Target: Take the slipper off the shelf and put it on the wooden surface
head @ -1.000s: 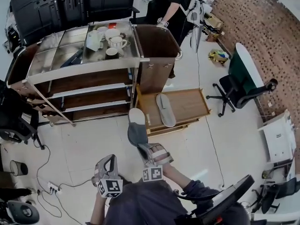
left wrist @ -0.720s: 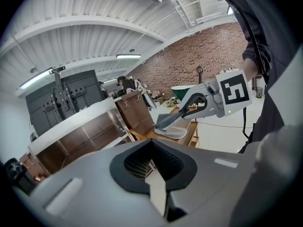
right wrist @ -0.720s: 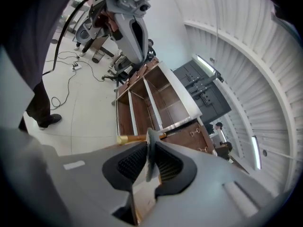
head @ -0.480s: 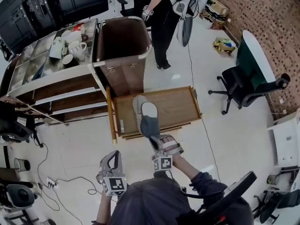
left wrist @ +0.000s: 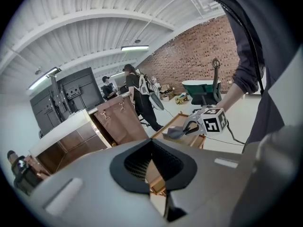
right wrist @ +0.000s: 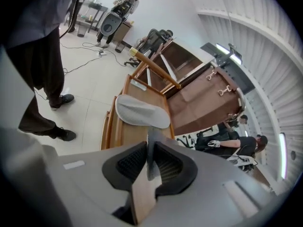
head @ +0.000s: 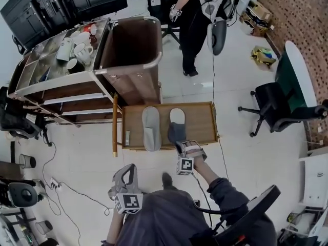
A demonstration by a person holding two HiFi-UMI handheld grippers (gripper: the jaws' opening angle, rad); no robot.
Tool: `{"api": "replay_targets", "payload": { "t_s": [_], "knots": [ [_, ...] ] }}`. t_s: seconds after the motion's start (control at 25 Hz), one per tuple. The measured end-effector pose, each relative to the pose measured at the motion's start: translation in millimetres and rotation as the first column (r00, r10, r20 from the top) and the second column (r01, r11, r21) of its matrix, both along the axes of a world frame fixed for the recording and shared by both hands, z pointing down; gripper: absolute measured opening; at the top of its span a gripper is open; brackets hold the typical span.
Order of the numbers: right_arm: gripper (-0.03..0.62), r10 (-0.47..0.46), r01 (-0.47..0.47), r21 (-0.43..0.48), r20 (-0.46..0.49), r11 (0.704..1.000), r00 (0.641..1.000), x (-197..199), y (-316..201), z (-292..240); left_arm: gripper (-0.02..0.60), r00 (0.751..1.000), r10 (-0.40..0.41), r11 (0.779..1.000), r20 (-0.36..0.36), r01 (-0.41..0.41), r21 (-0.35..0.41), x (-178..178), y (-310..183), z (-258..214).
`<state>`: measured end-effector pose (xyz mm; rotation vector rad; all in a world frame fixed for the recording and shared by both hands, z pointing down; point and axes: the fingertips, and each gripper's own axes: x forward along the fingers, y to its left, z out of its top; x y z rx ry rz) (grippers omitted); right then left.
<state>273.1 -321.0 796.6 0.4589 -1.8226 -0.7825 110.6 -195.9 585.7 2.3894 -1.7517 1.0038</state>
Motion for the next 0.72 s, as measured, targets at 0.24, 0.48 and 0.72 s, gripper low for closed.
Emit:
{"api": "replay_targets", "payload": {
  "t_s": [0.24,0.48,0.72],
  "knots": [
    [0.127,0.073,-0.092,-0.203,-0.1,0.975,0.992,26,-11,49,0.017,0.999,-0.032,0.999,0.01,0.031,0.019,12,-8,-8],
    [0.216,0.158,-0.175,-0.264,-0.084,0.949,0.984,26,-6,47,0.017,0.999,-0.038,0.999,0.007,0.038,0.002,14,1,-1],
    [0.215,0.206,-0.214,-0.262,-0.059,0.941,0.977,32,13,26,0.017,1.0,-0.027,1.0,-0.012,0.027,0.004,21,20,-2]
  ]
}}
